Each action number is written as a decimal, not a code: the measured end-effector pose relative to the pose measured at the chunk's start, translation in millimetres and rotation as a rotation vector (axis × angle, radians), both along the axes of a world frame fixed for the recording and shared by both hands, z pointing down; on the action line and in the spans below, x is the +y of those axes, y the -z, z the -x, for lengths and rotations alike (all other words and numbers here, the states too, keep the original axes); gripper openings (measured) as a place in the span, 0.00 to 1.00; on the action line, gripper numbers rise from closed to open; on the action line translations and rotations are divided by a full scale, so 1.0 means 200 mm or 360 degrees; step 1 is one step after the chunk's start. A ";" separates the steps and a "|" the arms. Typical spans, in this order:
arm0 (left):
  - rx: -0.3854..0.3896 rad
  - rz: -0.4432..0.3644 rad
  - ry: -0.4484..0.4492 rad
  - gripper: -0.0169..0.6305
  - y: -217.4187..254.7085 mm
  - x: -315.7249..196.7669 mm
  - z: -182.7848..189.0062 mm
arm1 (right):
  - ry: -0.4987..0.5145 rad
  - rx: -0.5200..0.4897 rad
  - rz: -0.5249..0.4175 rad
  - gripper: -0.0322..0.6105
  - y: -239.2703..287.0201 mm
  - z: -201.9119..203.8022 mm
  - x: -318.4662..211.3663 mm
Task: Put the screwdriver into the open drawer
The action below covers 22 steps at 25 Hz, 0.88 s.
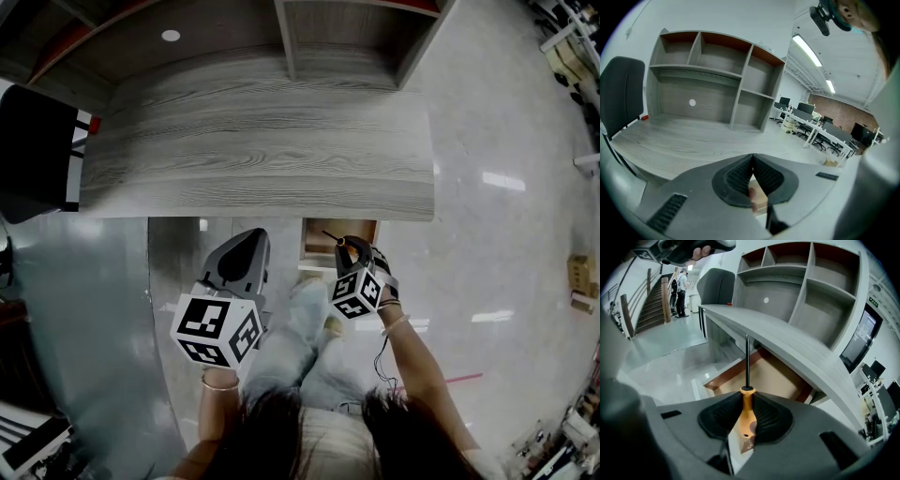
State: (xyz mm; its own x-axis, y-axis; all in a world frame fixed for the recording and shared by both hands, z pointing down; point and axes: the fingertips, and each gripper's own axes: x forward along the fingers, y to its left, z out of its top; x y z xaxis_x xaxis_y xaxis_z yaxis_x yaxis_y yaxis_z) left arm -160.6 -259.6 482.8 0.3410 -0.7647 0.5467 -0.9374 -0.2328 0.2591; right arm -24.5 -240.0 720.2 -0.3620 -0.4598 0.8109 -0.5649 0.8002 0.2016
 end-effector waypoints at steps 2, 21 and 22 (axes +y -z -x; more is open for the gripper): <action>-0.0002 0.0003 -0.0002 0.05 -0.01 0.00 0.01 | 0.0010 0.0015 0.0010 0.19 -0.03 0.01 0.00; 0.0042 0.0065 0.0014 0.05 -0.11 -0.04 0.05 | 0.0062 0.0158 0.0144 0.19 -0.28 0.06 -0.01; 0.0045 0.0068 0.0017 0.05 -0.12 -0.04 0.05 | 0.0067 0.0165 0.0149 0.19 -0.29 0.06 -0.01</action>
State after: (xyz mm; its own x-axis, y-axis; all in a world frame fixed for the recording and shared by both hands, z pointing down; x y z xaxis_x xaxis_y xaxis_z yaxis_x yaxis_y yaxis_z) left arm -171.4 -267.4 505.9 0.3488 -0.7446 0.5692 -0.9319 -0.2109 0.2951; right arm -35.8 -241.2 777.5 -0.2912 -0.3668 0.8836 -0.5104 0.8407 0.1808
